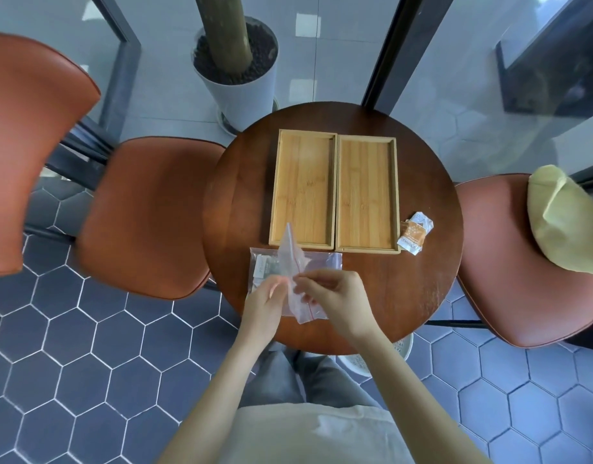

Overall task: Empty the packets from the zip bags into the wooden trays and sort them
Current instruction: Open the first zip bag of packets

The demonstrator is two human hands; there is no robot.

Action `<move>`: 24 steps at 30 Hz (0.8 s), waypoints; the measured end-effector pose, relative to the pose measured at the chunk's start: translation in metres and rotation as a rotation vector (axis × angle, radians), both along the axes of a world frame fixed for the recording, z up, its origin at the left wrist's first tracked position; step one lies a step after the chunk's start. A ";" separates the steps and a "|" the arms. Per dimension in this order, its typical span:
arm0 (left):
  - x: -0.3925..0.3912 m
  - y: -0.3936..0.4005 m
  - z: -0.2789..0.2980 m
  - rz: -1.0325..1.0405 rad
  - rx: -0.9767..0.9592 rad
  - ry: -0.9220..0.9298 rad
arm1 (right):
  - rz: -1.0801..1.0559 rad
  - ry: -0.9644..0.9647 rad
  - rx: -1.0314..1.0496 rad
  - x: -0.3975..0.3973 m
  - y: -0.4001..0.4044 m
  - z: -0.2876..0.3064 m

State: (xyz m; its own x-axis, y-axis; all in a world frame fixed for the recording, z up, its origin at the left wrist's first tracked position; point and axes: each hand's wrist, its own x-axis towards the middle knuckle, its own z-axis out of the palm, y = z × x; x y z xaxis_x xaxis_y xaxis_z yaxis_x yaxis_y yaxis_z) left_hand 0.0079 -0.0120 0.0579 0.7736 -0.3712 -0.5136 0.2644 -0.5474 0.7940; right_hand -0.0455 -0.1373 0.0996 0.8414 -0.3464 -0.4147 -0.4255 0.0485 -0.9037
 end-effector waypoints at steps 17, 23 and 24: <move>-0.006 -0.024 0.030 0.068 -0.058 -0.143 | 0.073 0.138 -0.311 -0.023 -0.010 -0.001; -0.002 -0.022 0.037 0.031 -0.039 -0.012 | 0.085 0.144 -0.377 -0.024 -0.009 -0.006; -0.001 -0.022 0.036 0.014 -0.029 -0.004 | 0.082 0.143 -0.390 -0.024 -0.008 -0.007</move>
State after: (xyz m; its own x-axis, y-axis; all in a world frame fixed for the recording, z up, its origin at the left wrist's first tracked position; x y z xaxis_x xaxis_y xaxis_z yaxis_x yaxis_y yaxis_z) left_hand 0.0070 -0.0337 0.0940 0.7808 -0.3752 -0.4996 0.2689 -0.5200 0.8107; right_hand -0.0697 -0.1456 0.0930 0.8162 -0.4353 -0.3800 -0.5361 -0.3248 -0.7792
